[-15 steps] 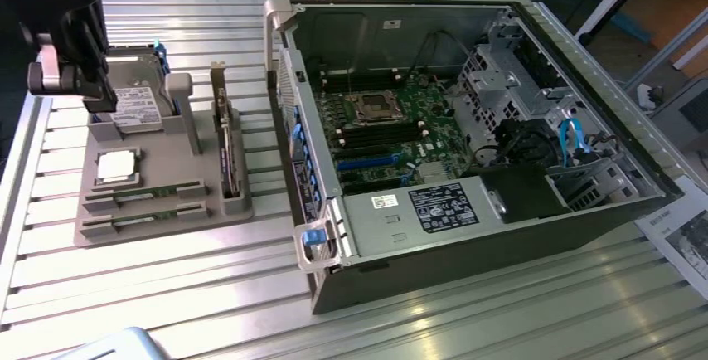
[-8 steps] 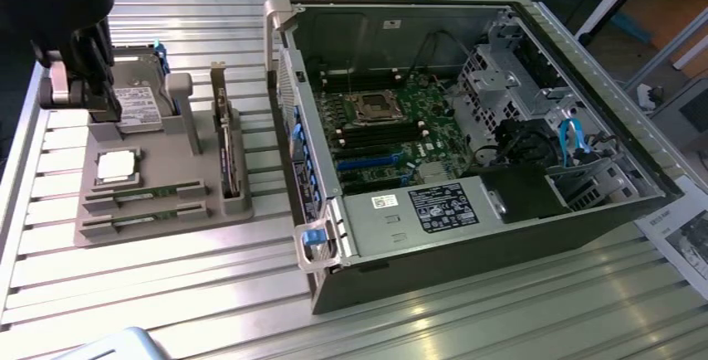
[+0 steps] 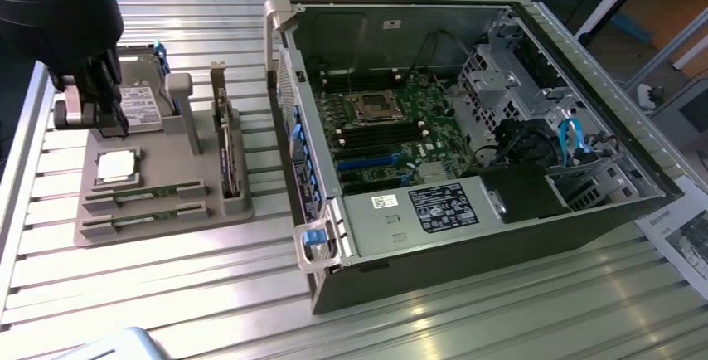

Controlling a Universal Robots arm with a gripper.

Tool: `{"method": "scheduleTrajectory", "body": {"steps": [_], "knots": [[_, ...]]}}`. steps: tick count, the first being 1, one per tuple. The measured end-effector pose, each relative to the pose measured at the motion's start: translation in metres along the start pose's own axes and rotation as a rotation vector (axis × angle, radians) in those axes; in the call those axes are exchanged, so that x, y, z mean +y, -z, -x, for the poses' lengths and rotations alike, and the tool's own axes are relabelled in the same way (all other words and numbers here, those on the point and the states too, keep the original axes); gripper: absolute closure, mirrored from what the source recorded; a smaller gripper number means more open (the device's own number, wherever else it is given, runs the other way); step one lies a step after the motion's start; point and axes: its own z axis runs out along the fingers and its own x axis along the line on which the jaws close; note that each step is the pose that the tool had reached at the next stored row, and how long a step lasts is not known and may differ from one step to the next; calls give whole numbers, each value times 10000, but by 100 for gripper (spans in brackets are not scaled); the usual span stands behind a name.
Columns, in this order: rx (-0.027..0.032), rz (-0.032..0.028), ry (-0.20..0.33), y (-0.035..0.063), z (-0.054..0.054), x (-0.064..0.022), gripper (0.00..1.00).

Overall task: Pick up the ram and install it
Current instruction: 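Pick up the ram and move it above insertion slot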

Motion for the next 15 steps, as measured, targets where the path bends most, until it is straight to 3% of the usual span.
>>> {"method": "scheduleTrajectory", "body": {"steps": [15], "knots": [[0, 0, 0, -364, -25, -14, 90]]}}
